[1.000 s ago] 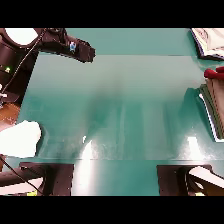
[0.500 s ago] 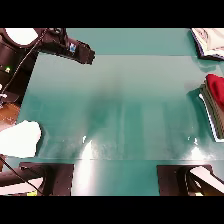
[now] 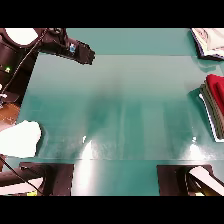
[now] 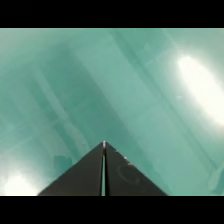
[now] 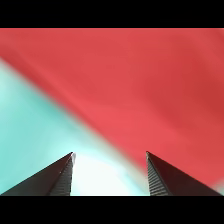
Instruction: Fold the shirts.
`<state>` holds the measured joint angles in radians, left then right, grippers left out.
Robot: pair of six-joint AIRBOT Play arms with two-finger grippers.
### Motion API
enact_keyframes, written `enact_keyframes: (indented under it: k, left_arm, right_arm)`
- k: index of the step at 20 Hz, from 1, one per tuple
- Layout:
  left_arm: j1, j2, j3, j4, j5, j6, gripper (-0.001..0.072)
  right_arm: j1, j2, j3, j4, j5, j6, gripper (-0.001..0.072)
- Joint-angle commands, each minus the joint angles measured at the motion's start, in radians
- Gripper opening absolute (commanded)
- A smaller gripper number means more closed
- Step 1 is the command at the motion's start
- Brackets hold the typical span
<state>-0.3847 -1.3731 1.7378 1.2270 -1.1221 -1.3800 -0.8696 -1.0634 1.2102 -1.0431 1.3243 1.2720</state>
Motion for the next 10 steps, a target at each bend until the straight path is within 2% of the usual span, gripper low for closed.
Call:
enact_keyframes:
  k: [1, 2, 3, 5, 6, 10]
  left_arm:
    - [-0.001, 0.000, 0.000, -0.002, 0.008, -0.001, 0.0029]
    - [-0.001, 0.000, 0.000, -0.001, 0.026, -0.001, 0.0029]
    - [-0.001, 0.000, 0.000, -0.002, 0.045, -0.001, 0.0029]
    - [-0.001, 0.000, 0.000, -0.002, 0.084, -0.001, 0.0029]
    - [-0.001, 0.000, 0.000, -0.002, 0.101, -0.001, 0.0029]
    - [-0.001, 0.000, 0.000, -0.002, 0.164, -0.001, 0.0029]
  right_arm:
    - [0.222, 0.001, -0.001, 0.169, -0.005, 0.004, 0.0498]
    - [0.292, 0.001, -0.001, 0.169, -0.014, 0.004, 0.0469]
    - [0.361, 0.001, -0.001, 0.169, -0.019, 0.004, 0.0357]
    - [0.494, 0.001, -0.001, 0.168, -0.039, 0.003, 0.0050]
    - [0.544, 0.001, -0.001, 0.168, -0.055, 0.003, 0.0019]
    - [0.680, 0.000, -0.001, 0.151, -0.104, 0.003, 0.0019]
